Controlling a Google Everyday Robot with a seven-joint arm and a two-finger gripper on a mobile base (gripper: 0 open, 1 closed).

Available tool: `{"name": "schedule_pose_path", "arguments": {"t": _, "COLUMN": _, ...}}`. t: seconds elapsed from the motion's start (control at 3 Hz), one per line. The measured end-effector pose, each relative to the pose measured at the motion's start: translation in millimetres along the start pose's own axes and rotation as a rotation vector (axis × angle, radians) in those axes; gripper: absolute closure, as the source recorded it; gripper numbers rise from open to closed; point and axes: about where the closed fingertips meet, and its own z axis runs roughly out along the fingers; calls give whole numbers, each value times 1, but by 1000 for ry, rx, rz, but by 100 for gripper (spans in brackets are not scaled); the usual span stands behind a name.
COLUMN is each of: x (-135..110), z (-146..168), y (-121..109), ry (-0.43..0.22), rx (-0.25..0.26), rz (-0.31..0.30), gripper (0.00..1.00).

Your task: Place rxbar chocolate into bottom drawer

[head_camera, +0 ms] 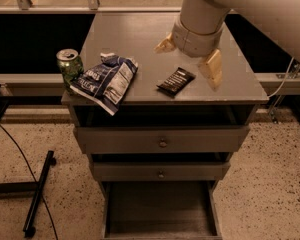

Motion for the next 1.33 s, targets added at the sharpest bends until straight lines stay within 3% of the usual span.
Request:
{"name": "schedule_pose_path", "arguments": {"t": 0.33, "x": 18, "z": 24, "y": -16, "ry": -1, "rx": -43, "rz": -106, "gripper": 0}}
{"name": "schedule_pose_path", "arguments": {"t": 0.67, "x": 35, "z": 53, "y": -23, "ry": -9, "rx": -116, "rz": -151, "gripper": 0}}
{"name": "schedule_pose_path", "arguments": {"t": 1.0, "x": 46, "z": 76, "y": -28, "ry": -17, "rx": -170, "rz": -144, "gripper": 0}}
{"name": "schedule_pose_path", "arguments": {"t": 1.33, "x": 48, "z": 104, "y": -26, "ry": -36, "rx": -242, "rz": -84, "gripper": 2}}
